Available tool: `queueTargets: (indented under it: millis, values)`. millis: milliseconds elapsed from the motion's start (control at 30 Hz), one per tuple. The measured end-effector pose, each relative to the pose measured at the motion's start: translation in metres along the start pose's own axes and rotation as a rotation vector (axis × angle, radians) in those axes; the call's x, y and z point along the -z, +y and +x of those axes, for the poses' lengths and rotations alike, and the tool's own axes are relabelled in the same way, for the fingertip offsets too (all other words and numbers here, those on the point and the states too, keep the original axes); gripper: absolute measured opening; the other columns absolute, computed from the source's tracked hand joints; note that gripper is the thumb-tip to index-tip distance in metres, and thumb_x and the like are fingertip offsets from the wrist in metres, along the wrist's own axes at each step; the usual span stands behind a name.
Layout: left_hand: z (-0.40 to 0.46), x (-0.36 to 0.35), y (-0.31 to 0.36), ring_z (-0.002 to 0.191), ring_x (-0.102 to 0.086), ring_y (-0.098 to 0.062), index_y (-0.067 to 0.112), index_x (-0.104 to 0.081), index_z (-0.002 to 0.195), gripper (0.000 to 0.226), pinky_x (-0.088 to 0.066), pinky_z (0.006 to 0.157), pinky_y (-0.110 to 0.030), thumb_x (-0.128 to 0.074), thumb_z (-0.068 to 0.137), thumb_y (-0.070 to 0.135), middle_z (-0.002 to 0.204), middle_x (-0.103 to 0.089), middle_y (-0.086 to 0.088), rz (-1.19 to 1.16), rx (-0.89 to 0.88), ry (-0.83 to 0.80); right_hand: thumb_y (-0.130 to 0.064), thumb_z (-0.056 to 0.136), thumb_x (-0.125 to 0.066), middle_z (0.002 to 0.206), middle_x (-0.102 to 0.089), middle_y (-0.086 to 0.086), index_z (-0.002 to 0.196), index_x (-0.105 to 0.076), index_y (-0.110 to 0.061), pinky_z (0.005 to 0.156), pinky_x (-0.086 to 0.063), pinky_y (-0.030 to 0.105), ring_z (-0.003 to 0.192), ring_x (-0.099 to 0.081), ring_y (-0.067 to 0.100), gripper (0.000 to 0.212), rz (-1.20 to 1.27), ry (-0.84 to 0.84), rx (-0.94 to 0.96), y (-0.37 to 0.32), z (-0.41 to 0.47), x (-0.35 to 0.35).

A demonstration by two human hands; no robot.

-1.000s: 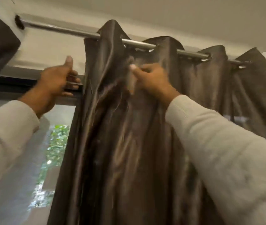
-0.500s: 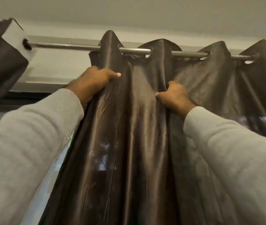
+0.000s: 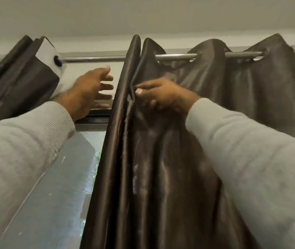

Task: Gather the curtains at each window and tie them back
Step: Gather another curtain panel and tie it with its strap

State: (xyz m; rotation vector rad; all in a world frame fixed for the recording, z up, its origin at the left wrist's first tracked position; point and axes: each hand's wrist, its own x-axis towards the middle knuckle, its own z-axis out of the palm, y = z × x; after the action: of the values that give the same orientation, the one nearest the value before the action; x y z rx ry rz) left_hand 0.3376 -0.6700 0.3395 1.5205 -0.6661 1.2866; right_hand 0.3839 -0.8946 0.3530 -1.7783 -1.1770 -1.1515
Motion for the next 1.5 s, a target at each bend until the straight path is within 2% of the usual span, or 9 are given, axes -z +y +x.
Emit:
queueTargets:
  millis: [200,333,700,800,900,1000,1267,1367,1500]
  values:
    - [0.002,-0.022,0.006,0.096,-0.073,-0.02,0.025,-0.074,0.113,0.033,-0.056,0.08,-0.039,-0.071,0.097,0.054,0.106,-0.077,0.001,0.177,-0.112,-0.151,-0.065,0.085,-0.068,0.161,-0.034,0.022,0.154,-0.038,-0.013,0.115,-0.032,0.062,0.15,-0.032,0.047,0.092,-0.685,0.943,-0.344,0.053,-0.019,0.087]
    - [0.014,-0.031,0.001,0.088,-0.076,-0.022,0.016,-0.07,0.118,0.033,-0.056,0.07,-0.035,-0.077,0.093,0.036,0.102,-0.077,-0.006,0.201,-0.124,-0.075,-0.054,0.084,-0.074,0.149,-0.055,0.022,0.145,-0.053,-0.01,0.111,-0.046,0.054,0.136,-0.053,0.045,0.078,-0.504,0.721,-0.519,0.072,-0.034,0.113]
    - [0.03,-0.015,-0.011,0.082,-0.075,-0.03,0.016,-0.075,0.089,0.008,-0.065,0.091,-0.051,-0.071,0.094,0.021,0.088,-0.077,-0.01,-0.051,-0.108,0.06,-0.005,0.105,-0.058,0.102,-0.07,0.006,0.131,-0.072,-0.009,0.059,-0.055,0.022,0.073,-0.063,0.012,0.03,0.048,0.079,0.031,-0.026,0.023,-0.023]
    - [0.03,-0.007,-0.008,0.082,-0.074,-0.025,0.016,-0.075,0.092,0.007,-0.065,0.085,-0.044,-0.07,0.097,0.019,0.094,-0.076,-0.01,0.025,-0.139,0.038,-0.036,0.099,-0.069,0.08,-0.068,0.002,0.098,-0.079,-0.019,0.059,-0.054,0.036,0.065,-0.064,0.017,0.02,-0.058,0.325,0.04,-0.019,0.02,0.006]
    - [0.027,0.0,-0.006,0.079,-0.075,-0.023,0.018,-0.077,0.091,0.006,-0.063,0.077,-0.04,-0.073,0.092,0.022,0.092,-0.078,-0.007,0.068,-0.171,-0.011,-0.05,0.087,-0.063,0.117,-0.072,0.003,0.118,-0.073,-0.024,0.094,-0.057,0.043,0.111,-0.067,0.025,0.041,-0.449,0.865,-0.014,0.004,0.01,0.045]
    - [0.031,-0.003,-0.001,0.075,-0.074,-0.017,0.024,-0.077,0.09,0.006,-0.055,0.068,-0.031,-0.077,0.087,0.03,0.085,-0.078,0.003,0.047,-0.204,-0.047,-0.066,0.081,-0.074,0.143,-0.06,0.003,0.145,-0.055,-0.019,0.107,-0.049,0.041,0.127,-0.057,0.025,0.082,-0.256,0.72,-0.209,0.025,-0.005,0.062]
    - [0.047,-0.019,-0.006,0.104,-0.074,-0.048,0.007,-0.077,0.112,0.032,-0.061,0.098,-0.062,-0.062,0.084,0.009,0.111,-0.075,-0.027,0.046,-0.205,-0.183,0.016,0.095,-0.051,0.106,-0.073,0.007,0.124,-0.073,-0.001,0.062,-0.053,0.01,0.077,-0.07,0.011,0.04,-0.136,0.182,0.082,-0.001,0.03,-0.008]
    - [0.048,-0.01,-0.01,0.087,-0.077,-0.033,0.009,-0.079,0.103,0.027,-0.064,0.09,-0.047,-0.061,0.102,0.029,0.096,-0.077,-0.015,-0.134,-0.189,-0.182,-0.007,0.104,-0.057,0.11,-0.076,0.007,0.122,-0.075,-0.012,0.086,-0.06,0.027,0.093,-0.074,0.013,0.026,0.087,0.054,0.062,-0.002,0.042,-0.006]
    - [0.053,0.012,-0.008,0.081,-0.073,-0.013,0.019,-0.074,0.119,0.069,-0.058,0.065,-0.031,-0.042,0.102,0.078,0.094,-0.077,0.003,-0.196,-0.118,-0.103,-0.063,0.102,-0.051,0.105,-0.077,-0.002,0.124,-0.074,-0.019,0.087,-0.054,0.039,0.093,-0.071,0.016,0.054,0.367,0.389,0.023,0.021,0.048,0.023]
